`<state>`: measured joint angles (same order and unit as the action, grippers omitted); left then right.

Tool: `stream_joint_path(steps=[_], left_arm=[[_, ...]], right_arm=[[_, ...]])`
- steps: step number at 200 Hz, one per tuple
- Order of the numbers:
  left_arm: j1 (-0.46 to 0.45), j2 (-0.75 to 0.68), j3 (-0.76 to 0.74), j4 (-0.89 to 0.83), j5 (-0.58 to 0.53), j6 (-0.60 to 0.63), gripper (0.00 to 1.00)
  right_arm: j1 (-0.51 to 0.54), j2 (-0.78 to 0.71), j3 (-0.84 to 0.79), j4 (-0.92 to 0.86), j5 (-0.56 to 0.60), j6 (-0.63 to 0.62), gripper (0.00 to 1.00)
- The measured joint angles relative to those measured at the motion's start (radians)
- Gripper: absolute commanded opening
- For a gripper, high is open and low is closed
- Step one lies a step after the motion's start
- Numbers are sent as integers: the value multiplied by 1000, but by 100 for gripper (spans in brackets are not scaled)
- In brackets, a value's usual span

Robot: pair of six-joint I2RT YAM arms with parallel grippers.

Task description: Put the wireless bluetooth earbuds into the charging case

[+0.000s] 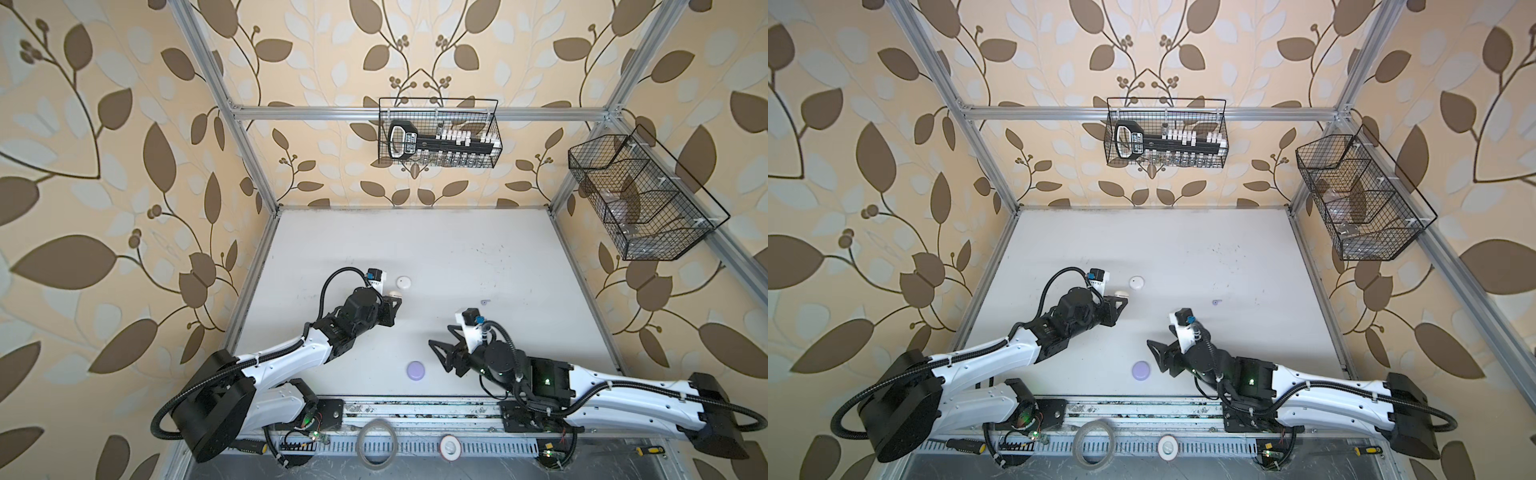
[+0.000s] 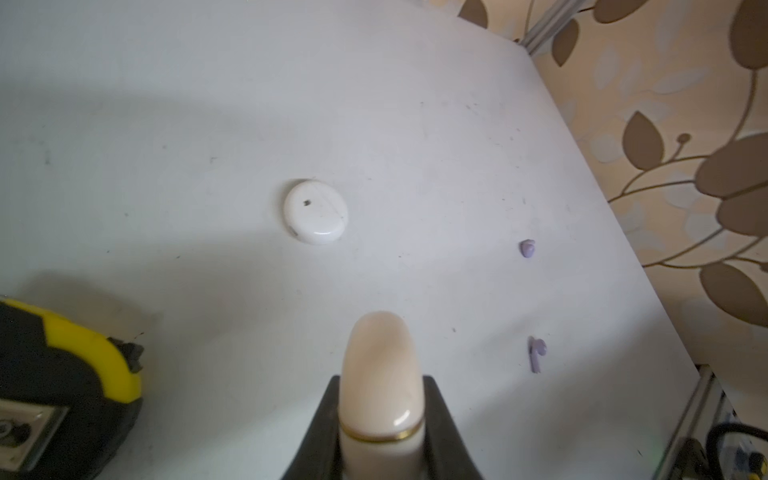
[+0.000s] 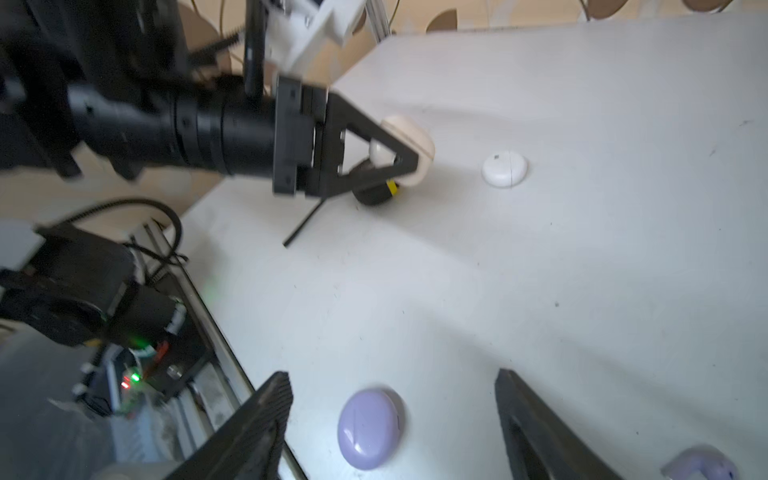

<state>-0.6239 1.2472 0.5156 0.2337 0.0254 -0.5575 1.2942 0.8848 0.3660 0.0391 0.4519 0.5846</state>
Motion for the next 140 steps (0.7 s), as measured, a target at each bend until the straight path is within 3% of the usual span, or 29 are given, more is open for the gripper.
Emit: stream_joint_path(steps=[33,63,105,113,140], left_arm=[[97,190,72,-15,48,-74,0],[109,361,148,-21,104,-85,0],[142,443,196,54,163,-105,0],[153,449,196,65,177,-107,4],[199,467,197,98,211,-115,30]], right_arm=[[55,223,9,-2,-23,15,90],[75,356,74,-17,-68,-1,94],[64,463,145,-23,-90,-18,93],[60,480,147,-22,-98,-25,92],[56,554,170,-35,-124,-43,88]])
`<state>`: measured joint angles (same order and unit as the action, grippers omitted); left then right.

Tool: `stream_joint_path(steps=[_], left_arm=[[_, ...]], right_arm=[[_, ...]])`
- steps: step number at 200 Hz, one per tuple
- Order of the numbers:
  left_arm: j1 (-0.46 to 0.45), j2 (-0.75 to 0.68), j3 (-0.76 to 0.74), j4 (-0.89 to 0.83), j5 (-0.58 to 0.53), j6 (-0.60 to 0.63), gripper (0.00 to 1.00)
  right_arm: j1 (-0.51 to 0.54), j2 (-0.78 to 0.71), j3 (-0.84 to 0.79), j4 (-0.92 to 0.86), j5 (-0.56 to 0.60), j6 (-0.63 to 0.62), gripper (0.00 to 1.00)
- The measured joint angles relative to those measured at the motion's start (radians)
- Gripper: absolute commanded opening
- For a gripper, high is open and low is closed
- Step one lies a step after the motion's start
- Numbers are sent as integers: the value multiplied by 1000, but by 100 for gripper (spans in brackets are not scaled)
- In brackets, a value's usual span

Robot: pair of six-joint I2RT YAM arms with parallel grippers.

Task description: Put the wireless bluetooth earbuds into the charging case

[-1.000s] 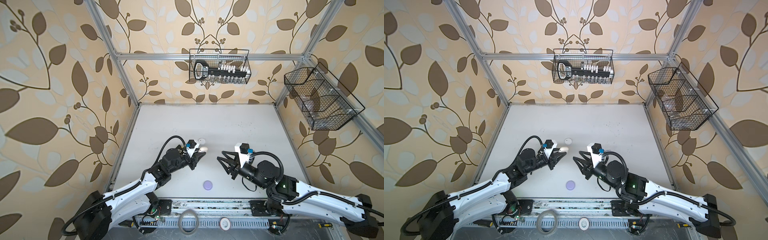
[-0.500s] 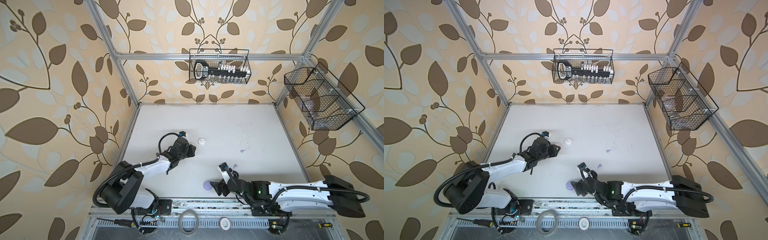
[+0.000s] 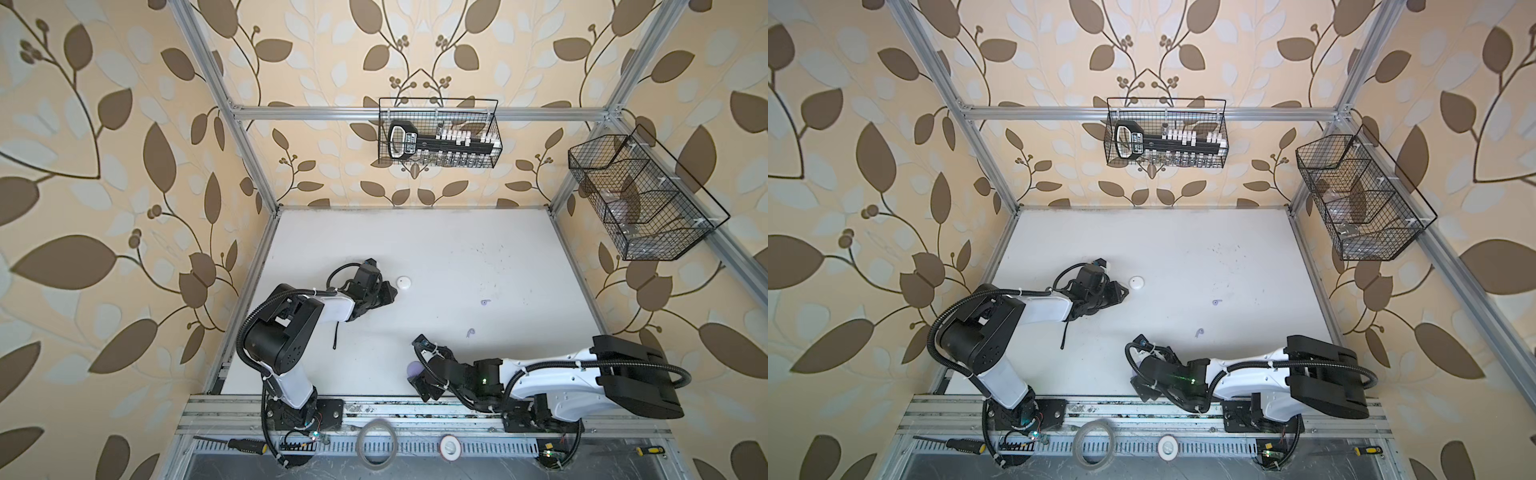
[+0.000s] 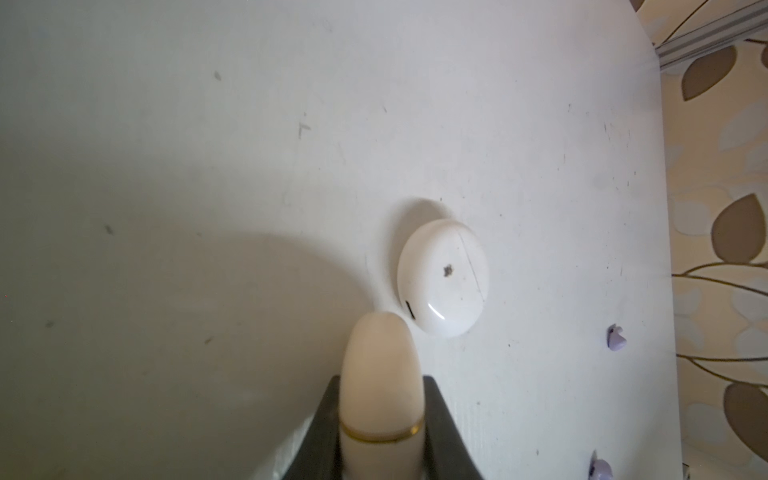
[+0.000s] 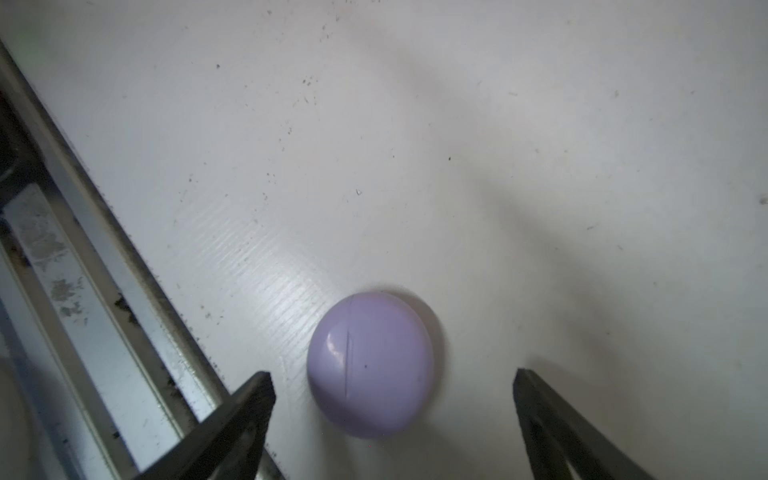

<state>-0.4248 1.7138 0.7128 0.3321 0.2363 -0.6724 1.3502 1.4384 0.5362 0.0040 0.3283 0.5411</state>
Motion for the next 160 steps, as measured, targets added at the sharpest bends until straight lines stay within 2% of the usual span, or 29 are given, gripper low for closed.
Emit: stream_joint_path(steps=[48,56,63,82,95,123,144,160], left_arm=[[19,-17,-2,3,19,-6,71],[18,-31,-6,-9,18,-8,83],[18,-49,-11,-23,18,-4,89],[19,-124,-34,-81,-2,7,93],[19,-187,-52,-130,-19,13,95],[19,-376,-90,-225,-67,21,98],[19,-542,-103,-285,-120,44,99],[20,-646,-103,-309,-162,72,99]], right_arm=[[8,105,83,-27,-5,-22,79],[9,114,93,-32,-3,-21,76],[9,122,101,-38,1,-21,74],[11,139,121,-54,12,-21,64],[11,145,127,-61,21,-17,64],[9,143,128,-75,45,13,65],[-7,115,125,-121,56,25,74],[-26,55,112,-149,55,29,75]])
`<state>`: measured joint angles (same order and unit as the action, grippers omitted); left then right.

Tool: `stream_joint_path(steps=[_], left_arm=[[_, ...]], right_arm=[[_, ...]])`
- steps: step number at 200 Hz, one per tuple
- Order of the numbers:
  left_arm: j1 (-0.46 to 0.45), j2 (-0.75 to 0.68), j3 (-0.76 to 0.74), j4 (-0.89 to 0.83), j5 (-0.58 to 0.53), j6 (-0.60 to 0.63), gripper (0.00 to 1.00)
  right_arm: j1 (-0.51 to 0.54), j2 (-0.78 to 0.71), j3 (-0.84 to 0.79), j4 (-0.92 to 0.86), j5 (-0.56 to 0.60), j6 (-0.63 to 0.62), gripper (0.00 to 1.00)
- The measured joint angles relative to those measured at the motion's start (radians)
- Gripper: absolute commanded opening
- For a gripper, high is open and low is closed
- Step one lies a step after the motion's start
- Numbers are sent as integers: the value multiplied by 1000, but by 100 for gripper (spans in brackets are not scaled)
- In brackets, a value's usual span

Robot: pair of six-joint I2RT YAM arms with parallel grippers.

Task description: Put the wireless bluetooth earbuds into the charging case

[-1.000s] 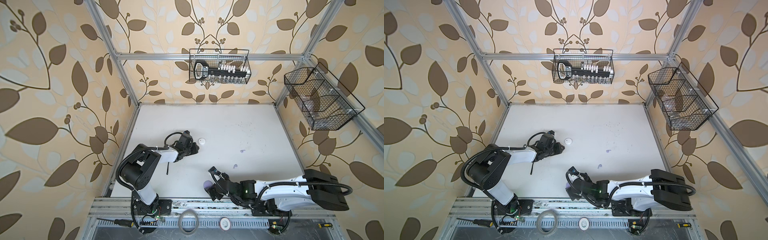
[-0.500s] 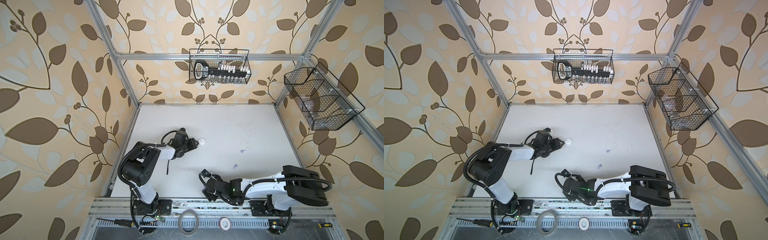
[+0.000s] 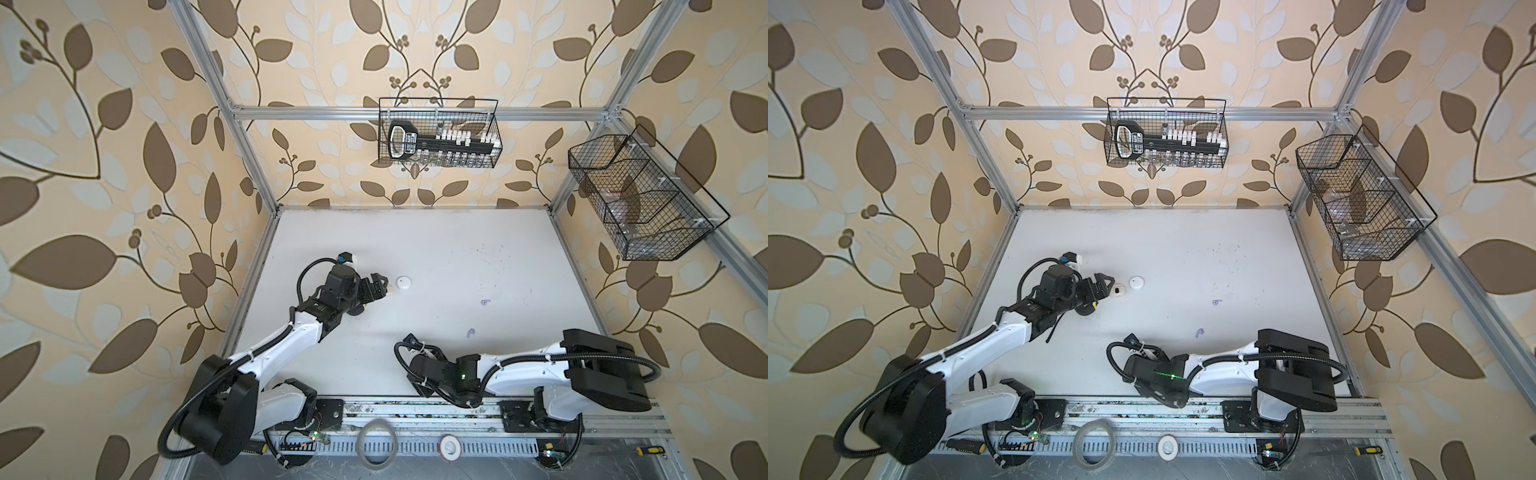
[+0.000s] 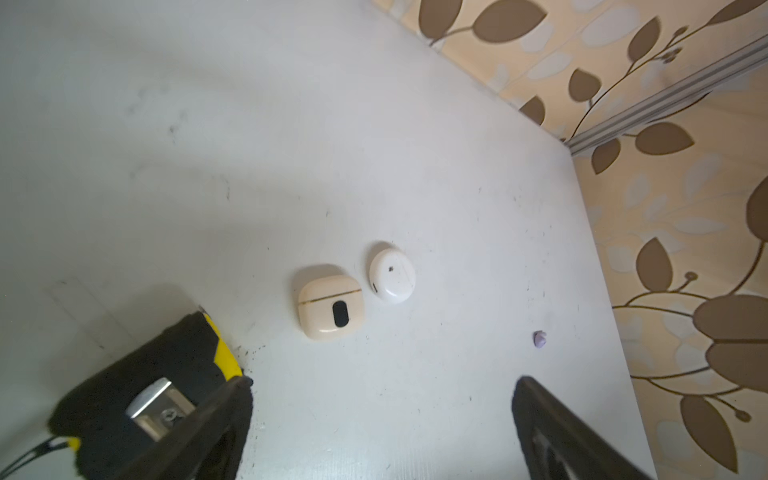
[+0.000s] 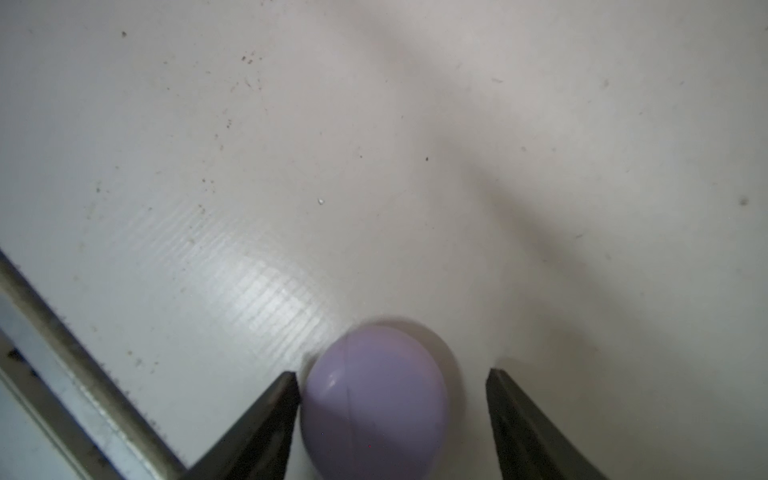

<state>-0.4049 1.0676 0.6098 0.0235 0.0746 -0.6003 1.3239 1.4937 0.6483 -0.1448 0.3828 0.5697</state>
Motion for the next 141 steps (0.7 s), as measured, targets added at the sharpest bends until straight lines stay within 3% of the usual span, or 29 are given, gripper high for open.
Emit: stream_joint_path(steps=[38,79,113,141], left_arm=[[2,-141,-30,2,-58,82,99],[7,-240,-128,-16,-114,159,99],[7,-233,-132,-22,-155,192,98],[7,-220,-132,-29,-162,205,98]], right_arm=[[-108,-249,-13,-75,-61,-34,81],[-340,-532,-13,-142,-177,-109,76],[-417,-531,-15,-166,-248,-163,73],[-409,-459,-38,-177,-272,-167,53]])
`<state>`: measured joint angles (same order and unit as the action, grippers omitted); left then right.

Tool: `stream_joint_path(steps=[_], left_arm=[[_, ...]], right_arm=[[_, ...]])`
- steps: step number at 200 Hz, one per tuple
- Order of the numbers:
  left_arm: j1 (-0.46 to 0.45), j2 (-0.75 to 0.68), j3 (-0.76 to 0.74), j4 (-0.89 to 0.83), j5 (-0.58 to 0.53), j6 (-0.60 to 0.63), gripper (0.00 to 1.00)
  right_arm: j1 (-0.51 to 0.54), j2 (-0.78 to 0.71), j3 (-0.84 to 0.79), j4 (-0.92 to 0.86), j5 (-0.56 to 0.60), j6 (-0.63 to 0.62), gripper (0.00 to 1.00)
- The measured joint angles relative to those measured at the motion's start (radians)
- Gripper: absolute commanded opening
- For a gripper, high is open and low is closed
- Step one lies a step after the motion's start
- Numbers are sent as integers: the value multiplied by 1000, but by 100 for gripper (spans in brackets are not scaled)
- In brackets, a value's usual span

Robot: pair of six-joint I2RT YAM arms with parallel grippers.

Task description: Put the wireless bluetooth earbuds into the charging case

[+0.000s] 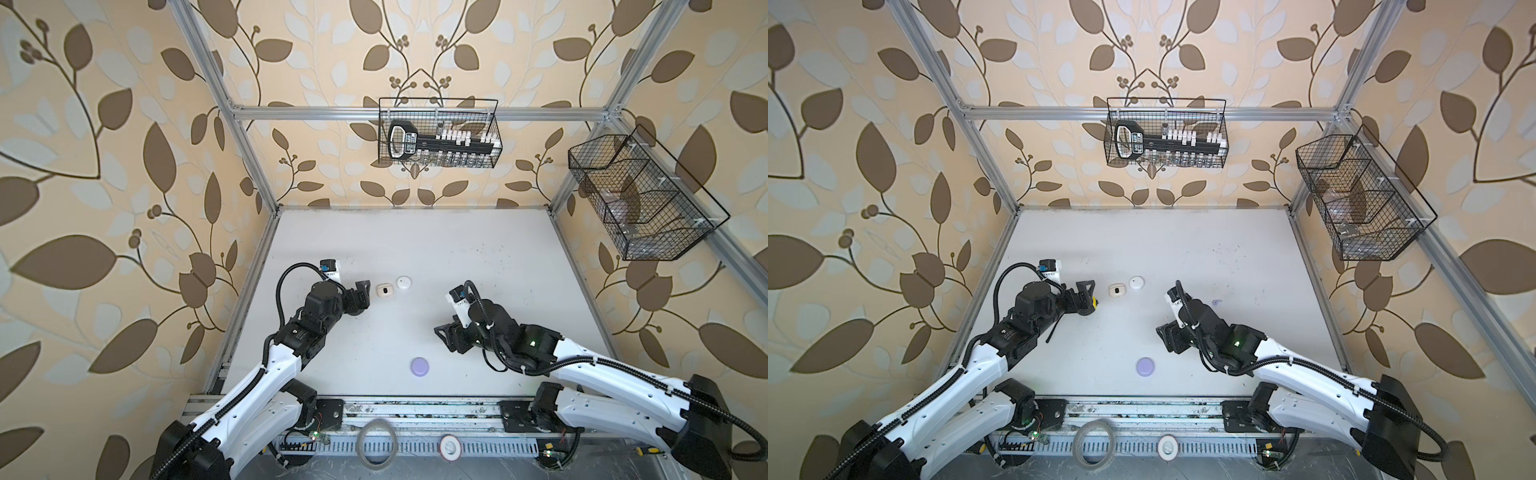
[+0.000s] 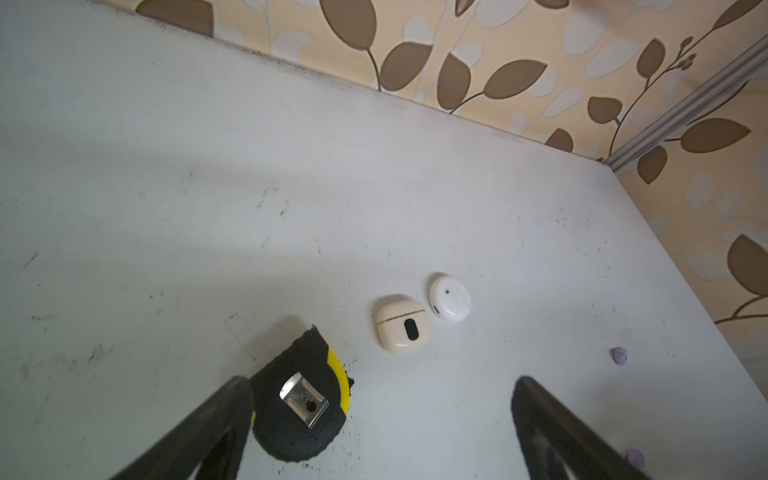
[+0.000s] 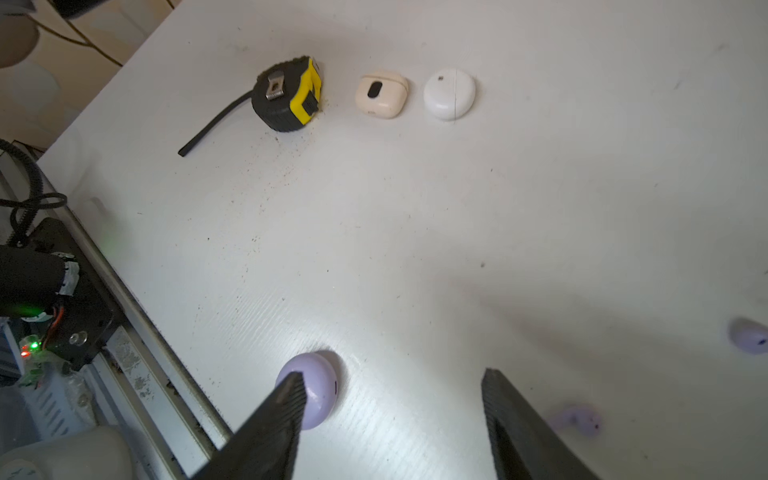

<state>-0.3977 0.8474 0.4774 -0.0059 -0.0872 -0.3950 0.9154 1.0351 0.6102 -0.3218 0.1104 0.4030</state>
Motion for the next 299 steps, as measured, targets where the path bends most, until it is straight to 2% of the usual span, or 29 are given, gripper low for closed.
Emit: stream_joint_path(steps=[47,87,127,163,258,282,299], left_arm=[[0,-27,0,-12,1,-5,98],[0,-83,0,-48,0,-25,98],[0,-126,0,-99,-1,-29,99],[0,-138,0,-104,-1,-30,99],[0,-167,0,-133,3,-35,99],[0,-167,0,-134,9,-37,99],[0,-169,0,-139,11,-39,99]], right_arm=[[81,176,-34,4,4,55,36],[138,303,-50,62,2,86,34],[187,360,-56,156,6,103,30],[239,390,-55,225,11,119,30],[374,438,-31,275,24,175,28],[397,480,6,281,35,177,32],[406,497,25,280,45,178,41]])
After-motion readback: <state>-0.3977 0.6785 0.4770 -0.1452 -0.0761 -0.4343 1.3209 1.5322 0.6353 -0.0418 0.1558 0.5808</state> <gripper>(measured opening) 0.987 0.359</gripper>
